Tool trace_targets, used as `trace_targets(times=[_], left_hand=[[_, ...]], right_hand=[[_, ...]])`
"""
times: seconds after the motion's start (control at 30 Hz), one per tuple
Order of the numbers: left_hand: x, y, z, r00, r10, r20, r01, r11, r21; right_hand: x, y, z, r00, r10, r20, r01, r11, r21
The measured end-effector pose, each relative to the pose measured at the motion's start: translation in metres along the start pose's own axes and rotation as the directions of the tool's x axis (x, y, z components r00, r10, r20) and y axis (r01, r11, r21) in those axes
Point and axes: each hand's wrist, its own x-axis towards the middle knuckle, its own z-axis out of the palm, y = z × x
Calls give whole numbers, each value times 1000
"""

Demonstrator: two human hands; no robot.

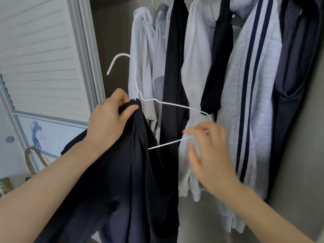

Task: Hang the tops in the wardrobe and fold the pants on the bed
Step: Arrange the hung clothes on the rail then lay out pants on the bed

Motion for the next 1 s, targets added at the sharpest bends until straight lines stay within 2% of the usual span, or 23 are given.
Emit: trace_targets(times=[0.07,0.1,0.17,0.2,0.23,0.27,0.3,0.37,0.4,0.47,0.57,0.6,0.67,0.7,0.77,0.83,0.9,1.0], left_hand=[[2,1,-1,1000,-19,5,19,999,-27],[2,0,-2,1000,-22,2,22,999,-41],[2,-1,-4,1000,-14,-19,13,999,-48],[1,-3,-7,999,-3,-41,1,999,-32],[0,-6,-9,998,16,-65,-16,1000,-3],[-1,-12,-13,996,34,-82,-31,999,36],[-3,-18,-18,995,48,-86,-41,996,77],[-10,-35,-29,997,45,-69,-35,990,140],[-14,-43,-34,998,20,-55,-12,990,142],[-21,-58,-44,998,-56,-24,58,995,80],[-31,-69,-51,996,-91,0,91,996,0],[-34,-70,-52,998,-56,-10,56,998,36],[-42,-73,-52,995,97,-22,-90,971,224],[-45,-74,-52,985,174,-15,-161,942,294],[-49,-76,-51,967,254,-4,-239,913,332],[-51,-69,-44,965,260,3,-249,920,301],[-51,-54,-31,971,241,15,-237,941,242],[-50,-37,-16,969,241,56,-247,956,156]], right_hand=[[-11,-16,15,974,-77,214,41,984,171],[-16,-22,22,933,-79,352,-12,968,250],[-24,-26,35,776,-55,628,-196,926,324],[-28,-25,41,691,-57,720,-243,921,306],[-31,-22,43,647,-65,760,-217,940,265],[-32,-18,43,646,-82,759,-105,975,195],[-33,-11,42,690,-110,715,58,994,97],[-31,7,37,782,-219,584,338,936,-102],[-27,16,34,807,-259,530,398,902,-165],[-21,30,26,836,-272,477,399,898,-187],[-10,48,16,816,-312,486,436,885,-164],[-7,52,12,816,-343,465,462,871,-166],[-2,56,6,838,-395,376,485,855,-184],[2,59,4,853,-411,323,490,844,-220],[9,59,1,888,-376,262,437,868,-236],[14,45,3,937,-231,263,238,971,3],[20,26,12,948,-107,299,27,965,260],[21,7,29,941,-52,333,-81,925,372]])
